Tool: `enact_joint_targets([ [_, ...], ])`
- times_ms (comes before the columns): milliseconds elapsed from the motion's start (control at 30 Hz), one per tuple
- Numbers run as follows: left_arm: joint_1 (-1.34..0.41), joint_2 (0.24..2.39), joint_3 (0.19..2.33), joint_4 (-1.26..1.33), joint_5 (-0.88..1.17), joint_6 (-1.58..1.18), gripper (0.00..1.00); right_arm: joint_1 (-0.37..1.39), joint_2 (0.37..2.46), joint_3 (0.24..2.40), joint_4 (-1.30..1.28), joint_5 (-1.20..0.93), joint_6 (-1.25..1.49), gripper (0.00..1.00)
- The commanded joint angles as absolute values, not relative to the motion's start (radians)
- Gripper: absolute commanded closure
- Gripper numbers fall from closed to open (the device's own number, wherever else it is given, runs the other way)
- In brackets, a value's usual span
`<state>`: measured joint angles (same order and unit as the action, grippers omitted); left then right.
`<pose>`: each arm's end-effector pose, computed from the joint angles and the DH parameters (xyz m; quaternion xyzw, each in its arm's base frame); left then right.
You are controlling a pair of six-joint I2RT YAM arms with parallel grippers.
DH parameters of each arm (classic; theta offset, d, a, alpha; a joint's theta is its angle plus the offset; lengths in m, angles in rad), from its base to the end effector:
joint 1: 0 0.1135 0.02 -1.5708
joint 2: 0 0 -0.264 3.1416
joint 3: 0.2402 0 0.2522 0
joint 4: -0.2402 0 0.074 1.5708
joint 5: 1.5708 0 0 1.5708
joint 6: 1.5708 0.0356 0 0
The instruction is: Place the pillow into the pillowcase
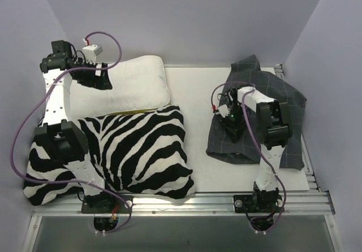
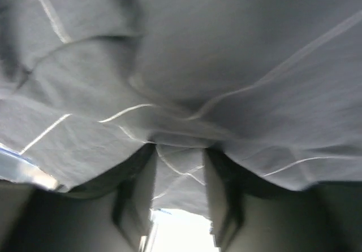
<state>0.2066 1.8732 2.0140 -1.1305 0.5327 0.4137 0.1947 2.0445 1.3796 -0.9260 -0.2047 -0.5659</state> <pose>0.3856 0.0623 0.3718 0.1705 0.9116 -0.1558 0.3402 0.3597 0.0783 0.1357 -0.3683 0.9240 0.1023 0.0090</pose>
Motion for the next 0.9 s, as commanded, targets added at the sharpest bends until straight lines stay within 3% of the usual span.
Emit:
enact_joint_targets([
  [0, 0.236, 1.742, 1.884, -1.108, 0.666, 0.405, 0.03, 0.213, 2.155, 1.567, -0.991, -0.311, -0.519, 0.66],
  [67, 0.242, 1.677, 1.766, -1.071, 0.666, 0.435, 0.03, 0.215, 2.270, 1.777, -1.021, -0.362, -0.482, 0.77],
  [267, 0.226, 1.392, 1.528, -0.959, 0.638, 0.471, 0.02, 0.198, 2.595, 2.519, -1.054, -0.388, -0.362, 0.98],
  [333, 0.213, 1.358, 1.480, -0.951, 0.606, 0.474, 0.03, 0.193, 2.622, 2.572, -0.892, -0.301, -0.308, 1.00],
  [367, 0.201, 1.338, 1.470, -0.953, 0.576, 0.472, 0.02, 0.190, 2.597, 2.471, -0.671, -0.243, -0.284, 0.99],
  [433, 0.195, 1.324, 1.457, -0.956, 0.557, 0.469, 0.03, 0.166, 2.516, 2.363, -0.482, -0.172, -0.244, 0.79],
  [467, 0.190, 1.315, 1.457, -0.957, 0.546, 0.471, 0.03, 0.157, 2.505, 2.356, -0.441, -0.185, -0.238, 0.60],
  [500, 0.181, 1.310, 1.457, -0.959, 0.543, 0.471, 0.03, 0.143, 2.482, 2.391, -0.443, -0.224, -0.239, 0.51],
  [533, 0.178, 1.310, 1.457, -0.959, 0.540, 0.474, 0.03, 0.131, 2.461, 2.388, -0.449, -0.236, -0.253, 0.34],
  [633, 0.147, 1.319, 1.460, -0.959, 0.537, 0.482, 0.03, 0.069, 2.308, 2.237, -0.462, -0.285, -0.352, 0.15],
  [733, 0.108, 1.336, 1.460, -0.950, 0.540, 0.488, 0.03, 0.003, 2.168, 2.043, -0.526, -0.317, -0.464, 0.08],
  [867, 0.074, 1.353, 1.448, -0.919, 0.548, 0.483, 0.03, -0.063, 2.095, 1.934, -0.792, -0.356, -0.679, 0.03],
])
